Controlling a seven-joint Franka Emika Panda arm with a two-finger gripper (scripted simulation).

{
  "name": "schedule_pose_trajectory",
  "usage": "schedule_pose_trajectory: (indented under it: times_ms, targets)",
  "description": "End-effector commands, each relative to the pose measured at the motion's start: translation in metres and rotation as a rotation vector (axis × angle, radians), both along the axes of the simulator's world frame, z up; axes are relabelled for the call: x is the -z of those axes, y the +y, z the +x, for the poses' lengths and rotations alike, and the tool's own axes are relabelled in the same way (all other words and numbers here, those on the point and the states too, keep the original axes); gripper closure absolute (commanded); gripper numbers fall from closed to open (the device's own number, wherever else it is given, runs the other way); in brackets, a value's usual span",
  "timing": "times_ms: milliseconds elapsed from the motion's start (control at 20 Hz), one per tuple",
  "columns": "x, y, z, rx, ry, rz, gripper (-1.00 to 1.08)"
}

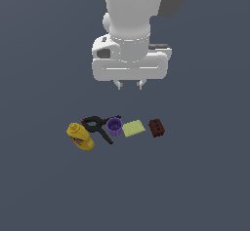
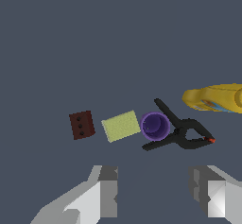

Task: Pick up a designated object from a clutter of objects.

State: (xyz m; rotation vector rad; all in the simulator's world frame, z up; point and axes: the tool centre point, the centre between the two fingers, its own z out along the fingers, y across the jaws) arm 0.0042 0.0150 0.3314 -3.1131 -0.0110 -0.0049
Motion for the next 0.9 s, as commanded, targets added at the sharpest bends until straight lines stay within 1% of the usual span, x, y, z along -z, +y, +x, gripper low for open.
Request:
schedule_pose_trajectory:
  times_ms: [0, 250, 450, 650, 850]
  targets:
    - [0.003, -0.001, 0.002, -0.008, 0.009, -0.005, -0.2]
    - [0.015, -0.003, 0.009, -0.042, 0.043, -0.028, -0.2]
    - [0.03, -0.007, 0.017, -0.084, 0.087, -0.055, -0.2]
    - [0.051, -0.012, 0.027, -0.139, 0.146, -0.091, -0.2]
    - [0.078, -0.019, 0.038, -0.205, 0.22, -0.134, -0.2]
